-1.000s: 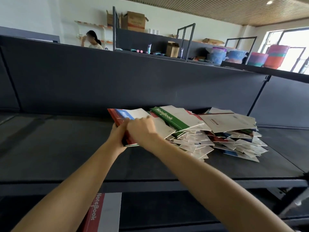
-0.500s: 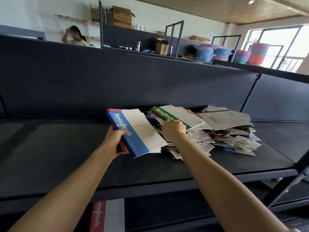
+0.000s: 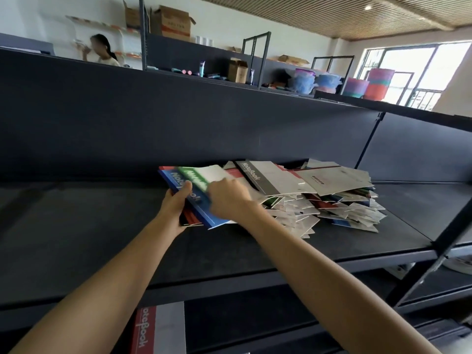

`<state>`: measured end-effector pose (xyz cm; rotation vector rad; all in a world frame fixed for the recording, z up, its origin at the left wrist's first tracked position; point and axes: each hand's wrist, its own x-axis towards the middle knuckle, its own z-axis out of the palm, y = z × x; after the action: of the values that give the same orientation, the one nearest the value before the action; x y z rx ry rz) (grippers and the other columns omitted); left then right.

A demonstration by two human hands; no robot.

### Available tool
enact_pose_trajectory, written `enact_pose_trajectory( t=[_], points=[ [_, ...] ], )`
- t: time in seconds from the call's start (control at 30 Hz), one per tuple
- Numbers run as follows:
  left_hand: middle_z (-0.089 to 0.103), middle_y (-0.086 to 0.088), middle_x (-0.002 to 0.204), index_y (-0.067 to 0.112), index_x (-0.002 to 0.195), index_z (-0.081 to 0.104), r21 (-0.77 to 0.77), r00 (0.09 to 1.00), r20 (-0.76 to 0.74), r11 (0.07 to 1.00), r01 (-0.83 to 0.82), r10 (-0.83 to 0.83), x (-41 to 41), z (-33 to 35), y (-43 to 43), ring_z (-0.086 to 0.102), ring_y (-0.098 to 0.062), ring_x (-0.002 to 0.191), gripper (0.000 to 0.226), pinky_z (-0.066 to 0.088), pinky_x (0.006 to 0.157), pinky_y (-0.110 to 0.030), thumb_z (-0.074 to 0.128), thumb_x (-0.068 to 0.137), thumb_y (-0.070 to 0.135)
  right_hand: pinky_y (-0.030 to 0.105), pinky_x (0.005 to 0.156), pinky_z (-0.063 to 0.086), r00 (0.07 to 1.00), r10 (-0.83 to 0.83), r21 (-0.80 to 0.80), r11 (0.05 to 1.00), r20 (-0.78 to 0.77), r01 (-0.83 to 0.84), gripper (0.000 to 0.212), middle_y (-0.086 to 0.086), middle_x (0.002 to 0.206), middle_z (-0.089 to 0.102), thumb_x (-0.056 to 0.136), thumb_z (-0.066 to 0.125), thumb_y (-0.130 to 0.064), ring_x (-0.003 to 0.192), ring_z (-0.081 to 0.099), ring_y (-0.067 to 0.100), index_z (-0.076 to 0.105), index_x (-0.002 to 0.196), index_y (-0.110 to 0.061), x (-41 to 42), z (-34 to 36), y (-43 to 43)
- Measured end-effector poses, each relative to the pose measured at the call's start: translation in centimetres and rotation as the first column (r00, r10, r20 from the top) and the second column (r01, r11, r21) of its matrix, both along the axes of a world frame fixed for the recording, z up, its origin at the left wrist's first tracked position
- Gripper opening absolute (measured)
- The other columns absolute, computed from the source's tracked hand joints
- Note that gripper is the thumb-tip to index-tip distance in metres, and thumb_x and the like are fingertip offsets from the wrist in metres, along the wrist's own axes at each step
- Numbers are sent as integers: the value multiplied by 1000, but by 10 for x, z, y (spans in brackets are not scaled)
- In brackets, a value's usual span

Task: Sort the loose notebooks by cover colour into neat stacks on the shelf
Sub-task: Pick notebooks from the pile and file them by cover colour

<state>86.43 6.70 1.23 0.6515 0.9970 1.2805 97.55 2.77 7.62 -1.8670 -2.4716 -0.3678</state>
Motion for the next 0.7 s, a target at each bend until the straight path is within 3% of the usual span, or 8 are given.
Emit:
enact_pose_trajectory(
  t=[0.1,0.17,0.23,0.27,0.33,0.47,0.6,0.7],
  points=[
    [59,-11,90,11,132,45,-14,998,-66,1000,-22,21,3,0,-1,58,-25,73,45,48,51,-33,55,89,1,28,64,39,974,58,-120,989,-218,-85,31,12,100,64,93,47,-35,88,59,29,66,102,-12,-11,-5,2],
    [61,-11,95,13,131,45,-46,992,-129,999,-10,4,-2,-2,-3,59,-26,76,48,46,56,-32,60,86,3,30,73,43,940,-91,-68,995,-330,72,32,13,110,62,95,44,-33,99,58,30,62,109,-11,6,-7,23],
    [62,-11,103,16,131,44,-59,994,-112,998,11,-18,-8,-2,-4,60,-26,81,47,46,59,-33,59,88,6,42,97,40,904,-335,-32,940,-266,339,41,18,137,46,94,44,-28,125,44,34,46,132,-12,34,-13,42],
    [62,-10,101,17,130,44,-63,994,-108,998,16,-22,-9,-2,-4,60,-26,82,46,46,59,-33,58,88,6,50,106,33,867,-457,-90,889,-197,449,50,22,146,33,94,45,-27,133,33,38,35,141,-11,47,-18,48],
    [61,-9,94,15,130,45,-88,992,-121,996,13,-24,-12,-1,-4,61,-25,78,45,46,57,-32,56,88,4,56,109,28,807,-580,-232,805,-109,547,57,27,150,21,96,43,-29,136,26,43,27,146,-9,64,-25,55],
    [62,-13,94,10,130,47,-123,993,-112,992,27,-41,-14,-1,-3,62,-27,78,47,46,55,-32,53,84,1,46,98,45,884,-463,-187,876,-63,445,36,17,132,52,94,48,-14,120,50,34,50,129,-6,69,-25,53],
    [63,-14,100,10,129,48,-130,993,-114,991,11,-26,-12,0,-2,63,-28,81,47,47,55,-34,55,84,1,33,86,49,916,-400,-83,912,23,401,34,14,124,58,91,48,-2,115,56,30,56,124,-5,67,-21,47],
    [63,-14,101,9,129,47,-126,996,-89,992,10,-21,-10,0,-3,62,-28,81,46,46,54,-33,54,84,1,33,85,51,927,-371,-70,925,57,374,33,14,123,59,92,47,-2,113,57,30,55,124,-3,69,-16,43]
  ],
)
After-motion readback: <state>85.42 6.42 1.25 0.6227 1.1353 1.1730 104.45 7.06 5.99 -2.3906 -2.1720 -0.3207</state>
